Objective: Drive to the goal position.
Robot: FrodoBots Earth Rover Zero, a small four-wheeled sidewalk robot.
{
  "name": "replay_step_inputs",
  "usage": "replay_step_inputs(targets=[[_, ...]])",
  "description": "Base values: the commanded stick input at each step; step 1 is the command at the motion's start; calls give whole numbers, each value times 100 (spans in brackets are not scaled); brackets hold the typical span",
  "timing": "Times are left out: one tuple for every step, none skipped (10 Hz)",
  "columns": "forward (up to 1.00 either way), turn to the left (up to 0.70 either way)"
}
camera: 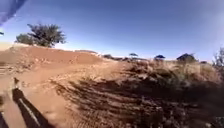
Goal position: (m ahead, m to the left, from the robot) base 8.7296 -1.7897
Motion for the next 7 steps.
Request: replay_step_inputs(targets=[[50,8],[50,0],[50,0],[50,0],[50,0],[50,0],[50,0]])
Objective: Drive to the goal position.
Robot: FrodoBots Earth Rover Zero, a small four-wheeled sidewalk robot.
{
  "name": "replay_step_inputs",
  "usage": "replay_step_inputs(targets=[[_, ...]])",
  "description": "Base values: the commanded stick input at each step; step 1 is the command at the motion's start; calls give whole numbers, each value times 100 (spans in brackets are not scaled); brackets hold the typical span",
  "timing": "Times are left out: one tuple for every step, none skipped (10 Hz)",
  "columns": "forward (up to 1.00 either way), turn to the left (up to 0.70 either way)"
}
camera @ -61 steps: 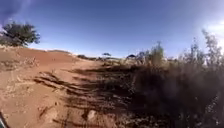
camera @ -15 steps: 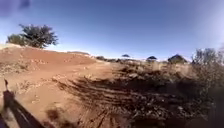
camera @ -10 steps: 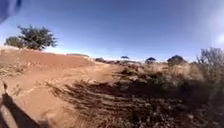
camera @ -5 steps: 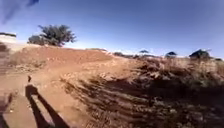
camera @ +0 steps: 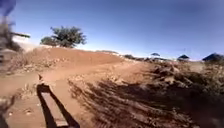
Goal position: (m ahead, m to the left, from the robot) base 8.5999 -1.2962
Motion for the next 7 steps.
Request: replay_step_inputs(targets=[[50,0],[50,0],[50,0],[50,0],[50,0],[50,0],[50,0]])
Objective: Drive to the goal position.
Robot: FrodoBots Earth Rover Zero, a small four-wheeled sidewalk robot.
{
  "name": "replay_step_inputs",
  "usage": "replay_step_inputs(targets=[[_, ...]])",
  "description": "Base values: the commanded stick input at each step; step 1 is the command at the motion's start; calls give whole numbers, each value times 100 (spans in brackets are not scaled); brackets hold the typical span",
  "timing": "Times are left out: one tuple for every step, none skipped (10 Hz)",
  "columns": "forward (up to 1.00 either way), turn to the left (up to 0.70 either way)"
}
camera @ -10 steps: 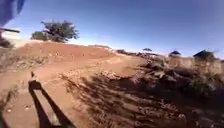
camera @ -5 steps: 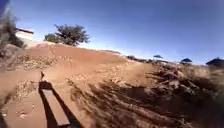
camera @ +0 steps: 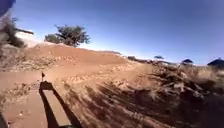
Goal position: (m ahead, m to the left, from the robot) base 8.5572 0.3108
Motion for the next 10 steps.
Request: replay_step_inputs(targets=[[50,0],[50,0],[50,0],[50,0],[50,0],[50,0],[50,0],[50,0],[50,0],[50,0]])
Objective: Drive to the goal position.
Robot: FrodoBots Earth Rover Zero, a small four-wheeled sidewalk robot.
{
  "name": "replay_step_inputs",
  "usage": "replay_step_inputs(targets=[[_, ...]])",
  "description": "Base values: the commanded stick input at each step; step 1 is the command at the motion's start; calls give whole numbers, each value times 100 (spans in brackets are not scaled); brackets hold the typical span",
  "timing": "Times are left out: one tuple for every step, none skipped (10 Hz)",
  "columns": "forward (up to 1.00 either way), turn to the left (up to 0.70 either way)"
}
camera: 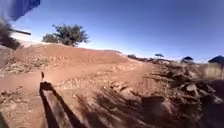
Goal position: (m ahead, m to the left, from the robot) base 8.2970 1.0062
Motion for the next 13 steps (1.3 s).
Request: replay_step_inputs(targets=[[50,0],[50,0],[50,0],[50,-5],[50,-33],[50,-50],[50,-50],[50,-50],[50,-50],[50,-50],[50,-50],[50,-50],[50,-50]])
